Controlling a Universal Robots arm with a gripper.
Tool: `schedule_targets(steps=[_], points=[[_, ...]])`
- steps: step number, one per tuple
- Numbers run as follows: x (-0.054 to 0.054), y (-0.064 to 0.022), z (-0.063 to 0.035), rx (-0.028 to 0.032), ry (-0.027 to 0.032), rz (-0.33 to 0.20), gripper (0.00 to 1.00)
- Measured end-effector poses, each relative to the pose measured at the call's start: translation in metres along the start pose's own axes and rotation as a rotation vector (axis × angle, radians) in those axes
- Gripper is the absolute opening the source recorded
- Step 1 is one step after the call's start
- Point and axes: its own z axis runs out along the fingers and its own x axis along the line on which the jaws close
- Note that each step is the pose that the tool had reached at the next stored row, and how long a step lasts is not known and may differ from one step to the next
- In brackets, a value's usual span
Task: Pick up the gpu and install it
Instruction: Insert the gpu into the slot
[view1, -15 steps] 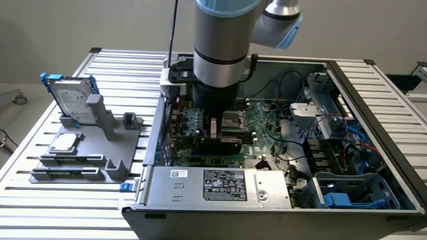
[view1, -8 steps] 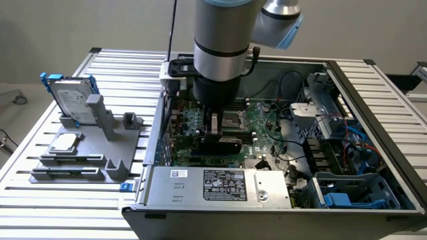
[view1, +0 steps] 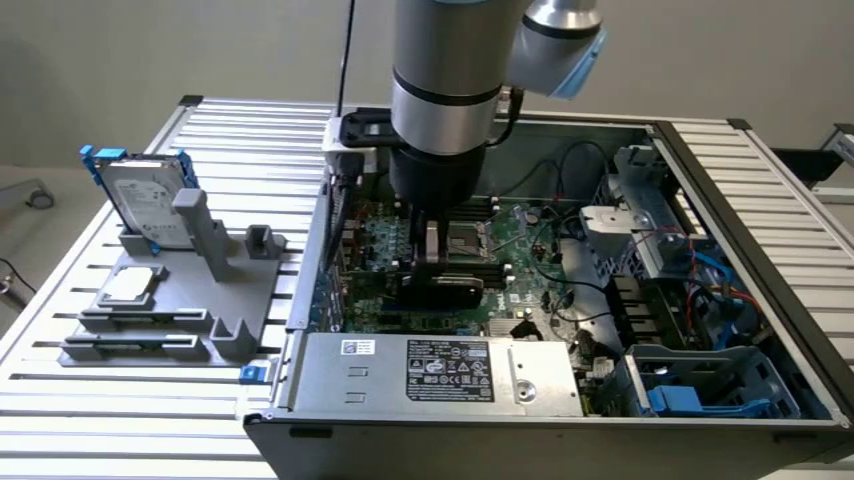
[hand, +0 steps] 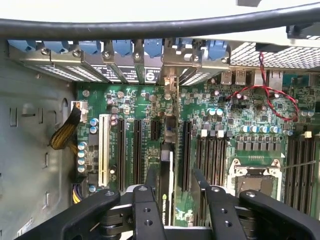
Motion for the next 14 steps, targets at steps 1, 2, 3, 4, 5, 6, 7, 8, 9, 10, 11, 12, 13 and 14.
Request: schedule_targets(steps=[1, 2, 3, 4, 5, 6, 7, 8, 9, 10, 11, 12, 13, 14], points=[[-0.0004, 0.0000, -0.0016, 0.0000, -0.0002, 0.000, 0.41], [-0.0006, 0.0000, -0.0029, 0.0000, -0.0003, 0.000, 0.39], [-0.0007, 0.0001, -0.0035, -0.0002, -0.0002, 0.000, 0.39], [-0.0007, 0.0001, -0.0035, -0.0001, -0.0004, 0.000, 0.32], [-0.0007, 0.0001, -0.0035, -0.0002, -0.0003, 0.000, 0.32], [-0.0007, 0.0001, -0.0035, -0.0002, -0.0004, 0.000, 0.26], [-0.0007, 0.0001, -0.0035, -0.0002, -0.0004, 0.000, 0.20], [-0.0007, 0.0001, -0.0036, -0.0002, -0.0004, 0.000, 0.14], [-0.0007, 0.0002, -0.0036, -0.0003, -0.0003, 0.000, 0.11], [-0.0007, 0.0001, -0.0036, -0.0003, -0.0003, 0.000, 0.11], [-0.0007, 0.0001, -0.0037, -0.0003, -0.0002, 0.000, 0.11], [-0.0007, 0.0001, -0.0036, -0.0003, -0.0003, 0.000, 0.11], [-0.0007, 0.0001, -0.0037, -0.0003, -0.0003, 0.000, 0.11], [-0.0007, 0.0002, -0.0036, -0.0003, -0.0003, 0.000, 0.11]])
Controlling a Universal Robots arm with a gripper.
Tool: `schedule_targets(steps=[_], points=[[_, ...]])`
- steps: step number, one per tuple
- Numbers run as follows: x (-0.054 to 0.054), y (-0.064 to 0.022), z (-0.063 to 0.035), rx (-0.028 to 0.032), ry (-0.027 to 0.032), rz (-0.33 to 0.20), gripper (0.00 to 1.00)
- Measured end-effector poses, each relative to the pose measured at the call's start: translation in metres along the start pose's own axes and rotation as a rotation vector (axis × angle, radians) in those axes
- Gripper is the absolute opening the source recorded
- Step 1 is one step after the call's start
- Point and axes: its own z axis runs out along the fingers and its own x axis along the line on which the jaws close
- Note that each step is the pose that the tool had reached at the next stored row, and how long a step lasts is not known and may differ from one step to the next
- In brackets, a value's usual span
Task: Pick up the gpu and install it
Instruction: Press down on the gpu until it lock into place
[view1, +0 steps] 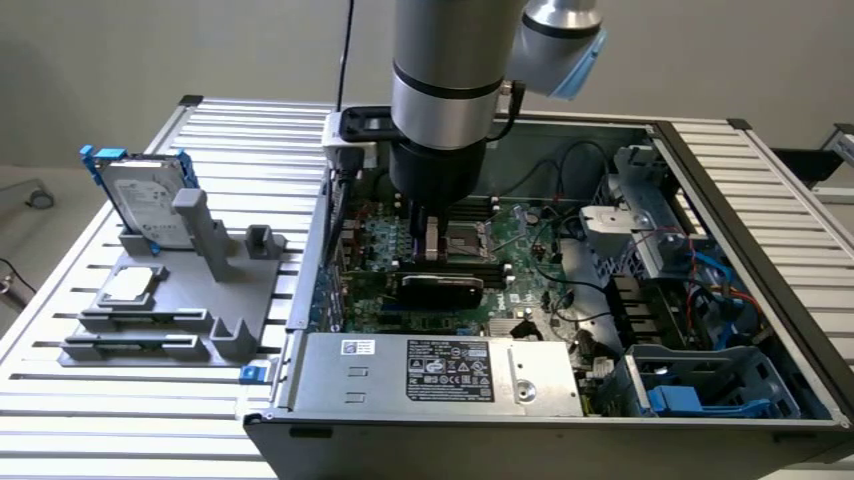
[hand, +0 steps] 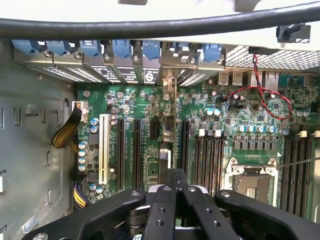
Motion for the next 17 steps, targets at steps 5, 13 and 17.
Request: schedule_targets(steps=[5, 13, 17], points=[[0.0000, 0.0000, 0.0000, 0.0000, 0.0000, 0.000, 0.11], [-0.0002, 0.0021, 0.0022, 0.0001, 0.0003, 0.000, 0.11], [-0.0010, 0.0049, 0.0090, 0.0066, 0.0003, -0.001, 0.11]])
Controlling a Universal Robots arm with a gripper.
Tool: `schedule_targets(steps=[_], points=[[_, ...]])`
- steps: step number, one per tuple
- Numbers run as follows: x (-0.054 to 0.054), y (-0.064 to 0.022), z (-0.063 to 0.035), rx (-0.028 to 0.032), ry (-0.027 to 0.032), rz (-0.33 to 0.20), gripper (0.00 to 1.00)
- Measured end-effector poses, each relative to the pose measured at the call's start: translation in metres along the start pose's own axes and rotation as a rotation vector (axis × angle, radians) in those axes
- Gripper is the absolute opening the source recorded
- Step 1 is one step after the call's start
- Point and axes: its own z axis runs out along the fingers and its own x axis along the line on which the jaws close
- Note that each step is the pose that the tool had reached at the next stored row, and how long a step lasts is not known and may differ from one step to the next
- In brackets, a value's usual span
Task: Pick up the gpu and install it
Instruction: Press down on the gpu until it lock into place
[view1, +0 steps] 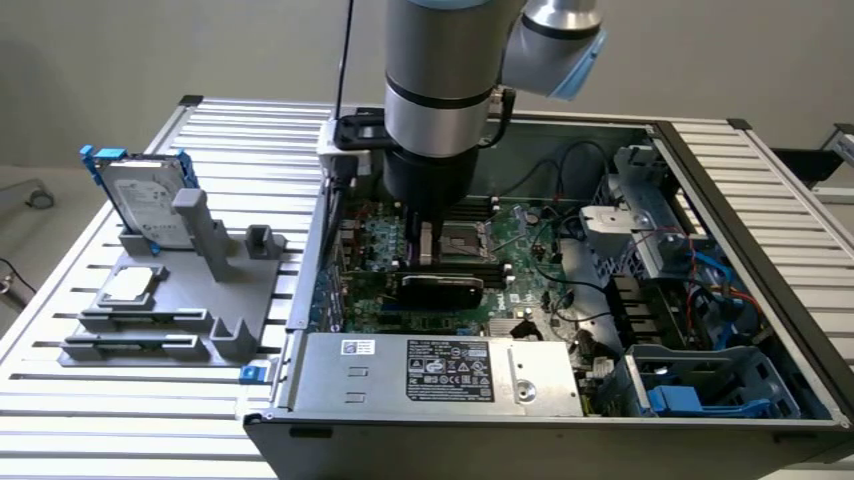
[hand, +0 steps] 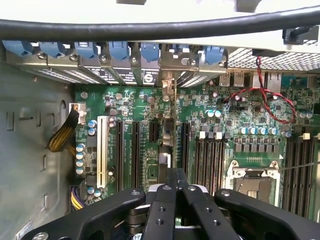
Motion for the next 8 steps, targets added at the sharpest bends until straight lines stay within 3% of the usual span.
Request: schedule_targets(steps=[3, 8], points=[[-0.0016, 0.0017, 0.0051, 0.0048, 0.0001, -0.001, 0.11], [-0.0041, 0.0027, 0.0085, 0.0062, 0.0002, -0.004, 0.11]])
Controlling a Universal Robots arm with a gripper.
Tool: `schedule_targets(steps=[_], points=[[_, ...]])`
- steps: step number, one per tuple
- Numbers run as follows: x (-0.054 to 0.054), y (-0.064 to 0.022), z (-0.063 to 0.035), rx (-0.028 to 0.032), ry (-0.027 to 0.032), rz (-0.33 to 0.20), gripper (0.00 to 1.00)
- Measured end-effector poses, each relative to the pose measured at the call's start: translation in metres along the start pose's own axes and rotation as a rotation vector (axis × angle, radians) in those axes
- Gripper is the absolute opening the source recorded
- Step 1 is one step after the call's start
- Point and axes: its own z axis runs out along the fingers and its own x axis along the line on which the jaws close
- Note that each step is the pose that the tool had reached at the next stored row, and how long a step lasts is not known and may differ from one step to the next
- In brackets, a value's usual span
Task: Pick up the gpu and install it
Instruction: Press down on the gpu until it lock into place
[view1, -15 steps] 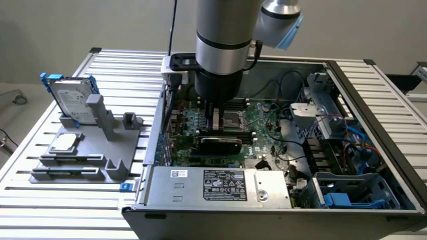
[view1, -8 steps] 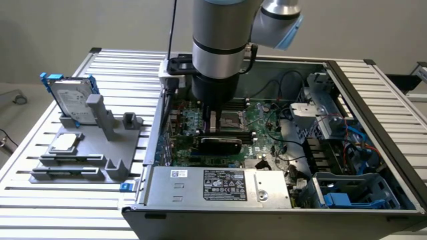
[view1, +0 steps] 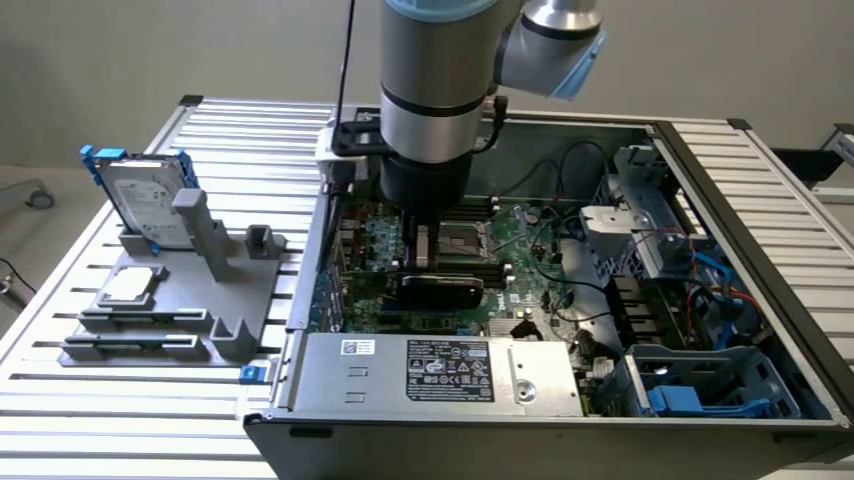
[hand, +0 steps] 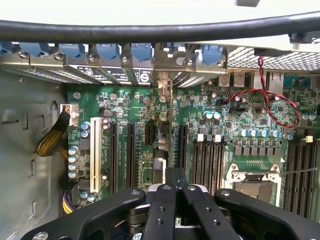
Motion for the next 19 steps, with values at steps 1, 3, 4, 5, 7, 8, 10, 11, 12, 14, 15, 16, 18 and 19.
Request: schedule_targets(steps=[1, 3, 4, 5, 7, 8, 10, 11, 12, 14, 15, 16, 18, 19], points=[[-0.0002, 0.0001, 0.0006, 0.0001, 0.0000, 0.000, 0.11], [-0.0004, 0.0001, 0.0016, 0.0000, 0.0003, -0.001, 0.11], [-0.0006, 0.0002, 0.0020, 0.0001, 0.0003, -0.001, 0.11], [-0.0007, 0.0002, 0.0025, 0.0001, 0.0003, -0.002, 0.11], [-0.0010, 0.0002, 0.0032, 0.0000, 0.0005, -0.002, 0.11], [-0.0011, 0.0001, 0.0035, 0.0000, 0.0006, -0.003, 0.11], [-0.0013, 0.0001, 0.0044, -0.0001, 0.0007, -0.003, 0.11], [-0.0014, 0.0001, 0.0048, -0.0001, 0.0009, -0.003, 0.11], [-0.0014, 0.0001, 0.0054, 0.0000, 0.0009, -0.004, 0.11], [-0.0014, 0.0000, 0.0063, -0.0001, 0.0014, -0.005, 0.11], [-0.0014, 0.0000, 0.0068, -0.0001, 0.0014, -0.005, 0.11], [-0.0014, 0.0000, 0.0071, -0.0004, 0.0018, -0.006, 0.11], [-0.0014, 0.0001, 0.0073, -0.0005, 0.0024, -0.006, 0.11], [-0.0014, 0.0001, 0.0074, -0.0004, 0.0027, -0.006, 0.11]])
